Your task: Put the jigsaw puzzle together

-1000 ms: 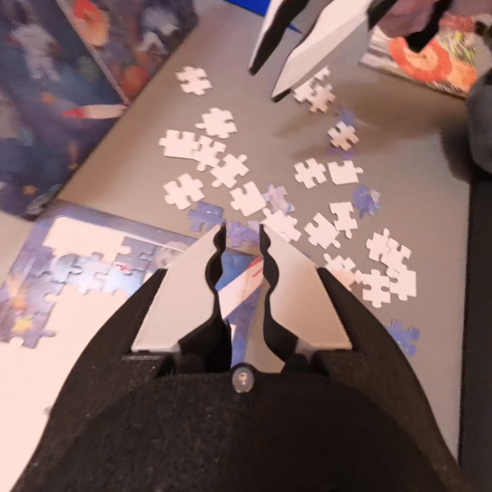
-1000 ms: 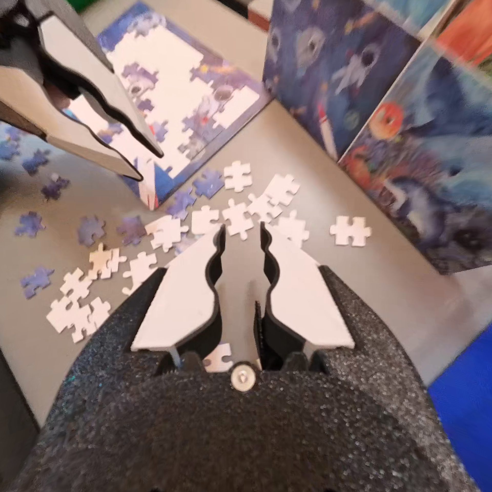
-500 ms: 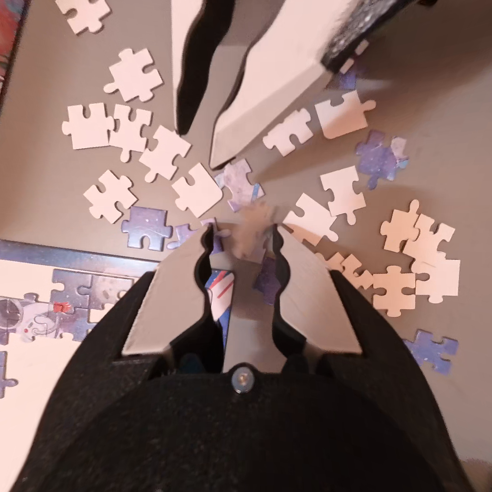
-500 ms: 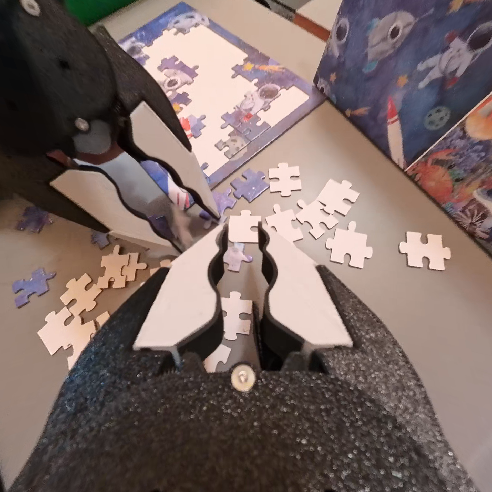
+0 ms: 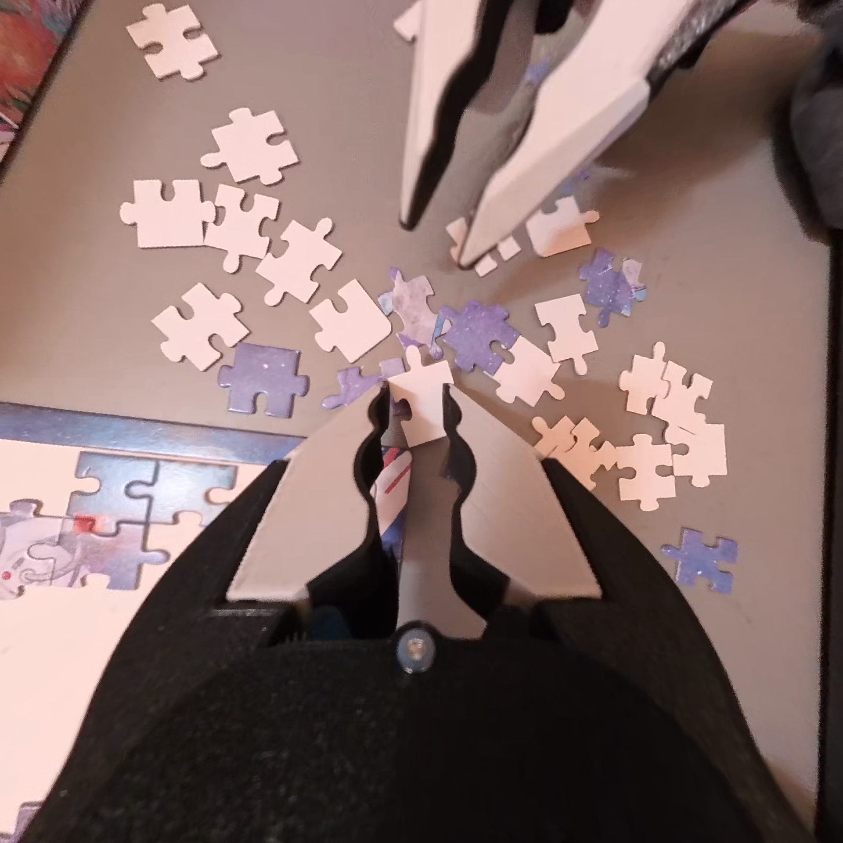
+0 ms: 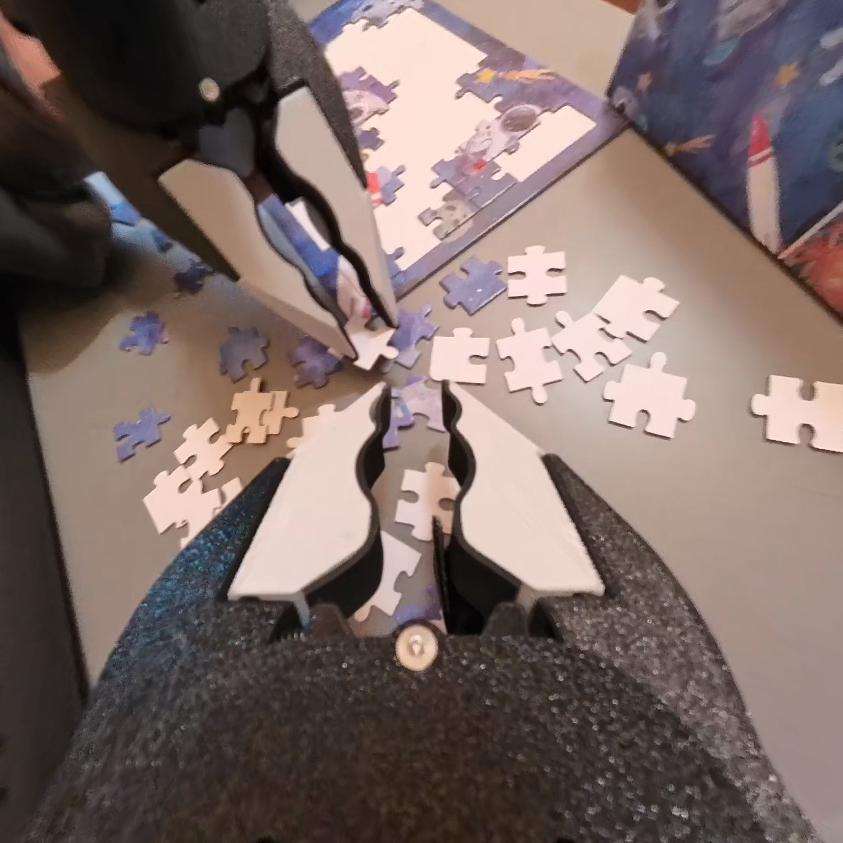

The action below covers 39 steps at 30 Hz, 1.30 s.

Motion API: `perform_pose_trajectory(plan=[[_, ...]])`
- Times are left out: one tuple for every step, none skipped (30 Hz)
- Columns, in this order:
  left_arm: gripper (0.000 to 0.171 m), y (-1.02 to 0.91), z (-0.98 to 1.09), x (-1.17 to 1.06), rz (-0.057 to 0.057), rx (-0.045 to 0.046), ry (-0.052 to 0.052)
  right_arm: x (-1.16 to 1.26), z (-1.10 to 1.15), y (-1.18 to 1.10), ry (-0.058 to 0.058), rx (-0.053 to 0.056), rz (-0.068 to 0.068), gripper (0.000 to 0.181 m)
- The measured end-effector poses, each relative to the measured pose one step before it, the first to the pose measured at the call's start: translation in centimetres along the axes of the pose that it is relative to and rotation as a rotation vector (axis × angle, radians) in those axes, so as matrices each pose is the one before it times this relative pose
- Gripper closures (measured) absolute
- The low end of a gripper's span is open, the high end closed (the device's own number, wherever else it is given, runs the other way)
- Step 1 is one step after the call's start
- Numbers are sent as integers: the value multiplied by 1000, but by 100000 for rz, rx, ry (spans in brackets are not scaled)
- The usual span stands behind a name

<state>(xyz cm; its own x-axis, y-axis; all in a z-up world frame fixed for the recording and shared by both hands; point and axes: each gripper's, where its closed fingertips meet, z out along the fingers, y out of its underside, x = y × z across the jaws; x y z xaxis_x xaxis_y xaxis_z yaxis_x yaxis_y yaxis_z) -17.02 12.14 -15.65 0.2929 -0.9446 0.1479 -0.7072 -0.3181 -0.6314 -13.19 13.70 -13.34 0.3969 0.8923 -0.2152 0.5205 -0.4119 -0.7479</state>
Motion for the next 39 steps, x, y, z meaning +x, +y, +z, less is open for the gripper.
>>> perform_pose_trajectory(plan=[[149, -610, -533, 70, -1975, 4549, 2394, -505, -60, -93, -2646, 644, -373, 158], [149, -1015, -683, 120, -3541, 7033, 3644, -413, -31, -275, -1712, 1202, -638, 157], [149, -1377, -827, 100, -5285, 9292, 4593, -395, -49, -481, -1110, 2066, -1461, 155], [149, -1677, -911, 68, -6888, 10782, 5431, -393, -100, -646, -352, 2729, -2628, 152], [149, -1953, -970, 350, -8005, 12155, 7617, -184, -145, -832, 1656, 3606, -3788, 151], [149, -2176, -993, 900, -8577, 13451, 10934, -72, -134, -1073, 2777, 4937, -4433, 149], [149, -2155, -937, 1477, -8539, 13444, 13799, 137, -152, -1327, 4371, 6075, -4279, 147], [149, -1821, -742, 1781, -7638, 11561, 14853, 247, -143, -1596, 5522, 7424, -4029, 143], [149, -1296, -497, 1761, -6278, 8623, 13918, -97, -148, -1745, 3903, 8030, -4273, 139], [149, -723, -236, 1450, -4901, 5346, 11391, -495, -175, -1751, 1898, 8021, -4827, 137], [149, -285, -31, 935, -3252, 2675, 7475, -585, -132, -1638, 1439, 7480, -4870, 137], [149, -19, 126, 434, -1482, 1046, 3657, -171, -47, -1360, 3595, 5950, -3989, 137], [150, 147, 213, 195, -324, -67, 1736, -316, 33, -982, 2070, 4223, -3727, 137], [150, 239, 264, 168, -138, -658, 1412, -225, 53, -574, 1918, 1795, -3197, 137], [150, 242, 278, 147, -489, -771, 1307, -40, 19, -341, 2517, 646, -2723, 137], [149, 202, 262, 89, -582, -580, 970, -6, -37, -299, 2119, 1109, -2222, 135], [149, 181, 230, 19, -383, -430, 652, -94, -45, -194, 756, 950, -1491, 132], [149, 212, 211, -53, -274, -626, 256, -69, -41, 10, 238, -476, -826, 131], [149, 254, 177, -147, -275, -795, -104, 53, -42, 3, 611, -509, -547, 127], [149, 250, 153, -168, -391, -715, -11, 91, -111, -204, 686, 707, -204, 126], [149, 251, 131, -216, -669, -752, -155, 67, -128, -288, 262, 1157, 231, 126], [149, 262, 108, -296, -786, -891, -620, 51, -143, -311, 47, 1254, 639, 126], [149, 221, 76, -262, -734, -701, -460, 6, -122, -236, -331, 1059, 822, 126], [149, 141, 52, -158, -763, -312, -15, -76, -102, -141, -964, 517, 609, 127], [149, 43, 34, -117, -757, 194, 119, -52, -77, -32, -738, 95, 450, 131], [149, 0, 30, -114, -749, 295, -78, -143, -16, 110, -1264, -563, 350, 136], [149, 49, 44, -119, -638, -36, -187, -111, 17, 224, -946, -1206, 101, 139], [149, 58, 40, -121, -441, -85, -228, 39, 54, 245, 196, -1228, -325, 143], [149, 78, 24, -192, -482, -162, -662, 23, 70, 211, 155, -946, -354, 146], [149, 35, -2, -243, -638, -44, -942, 111, 55, 202, 690, -987, -213, 147], [149, -58, -66, -197, -737, 234, -848, 100, 23, 203, 666, -1317, -169, 148], [149, -131, -111, -219, -644, 377, -1183, 140, 21, 180, 969, -1199, -382, 148], [148, -195, -191, -428, -184, 302, -3153, 162, 40, 152, 933, -725, -476, 148], [143, -266, -329, -740, 908, -11, -6016, 224, 77, 348, 951, -1722, -174, 148], [138, -382, -488, -938, 2109, 90, -7969, 167, 110, 499, 425, -2718, -76, 148], [134, -392, -610, -1010, 2970, -323, -8990, 75, 155, 593, -118, -3063, -46, 148], [129, -254, -654, -905, 3889, -1359, -8747, 69, 219, 760, 155, -3922, -360, 148], [125, -34, -630, -810, 4511, -2585, -8310, 144, 304, 946, 1193, -5181, -1281, 148], [125, 241, -597, -938, 5236, -4090, -9170, -39, 399, 1005, 764, -5679, -2491, 148]])
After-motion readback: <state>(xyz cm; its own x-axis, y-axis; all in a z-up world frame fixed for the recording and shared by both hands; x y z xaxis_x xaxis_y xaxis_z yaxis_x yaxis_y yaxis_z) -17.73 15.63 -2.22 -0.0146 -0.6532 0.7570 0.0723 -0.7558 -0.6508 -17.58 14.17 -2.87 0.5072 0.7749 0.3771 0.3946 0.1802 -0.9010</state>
